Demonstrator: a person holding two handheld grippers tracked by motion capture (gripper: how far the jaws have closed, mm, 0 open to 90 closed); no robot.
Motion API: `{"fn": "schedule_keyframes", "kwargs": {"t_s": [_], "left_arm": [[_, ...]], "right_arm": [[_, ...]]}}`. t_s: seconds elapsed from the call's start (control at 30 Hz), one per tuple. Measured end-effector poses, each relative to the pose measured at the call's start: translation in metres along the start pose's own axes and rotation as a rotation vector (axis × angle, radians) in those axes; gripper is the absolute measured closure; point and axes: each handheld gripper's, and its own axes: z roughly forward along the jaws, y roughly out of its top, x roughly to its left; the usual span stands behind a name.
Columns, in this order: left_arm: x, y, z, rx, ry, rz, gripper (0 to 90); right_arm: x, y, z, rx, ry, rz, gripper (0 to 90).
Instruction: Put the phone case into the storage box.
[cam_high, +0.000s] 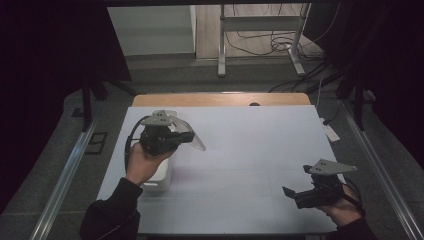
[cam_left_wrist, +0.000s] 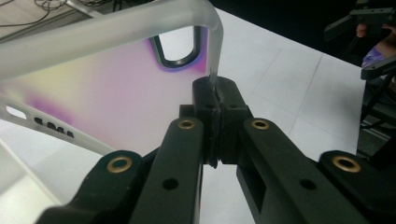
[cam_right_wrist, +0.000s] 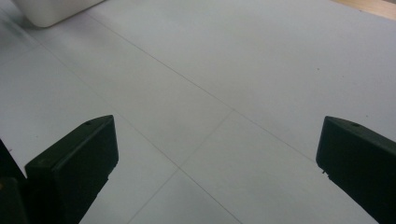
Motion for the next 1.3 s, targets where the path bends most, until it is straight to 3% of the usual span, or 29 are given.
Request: {"fn": "schedule_keyframes", "kwargs": {"t_s": [0.23,0.93,1.3], "left_arm": [[0.009,0.002,-0.006,0.006,0.030,-0.019,88.7],[0.031,0.007,-0.020,0.026,0.119,-0.055,88.7],[0.045,0.007,-0.027,0.044,0.165,-0.072,88.7]], "right_arm": [[-0.004,-0.010,-0.004,0.019,-0.036,0.006,0.0],[-0.011,-0.034,-0.020,0.015,-0.086,0.088,0.0],[-0.011,-0.039,-0.025,0.022,-0.115,0.094,0.0]]}}
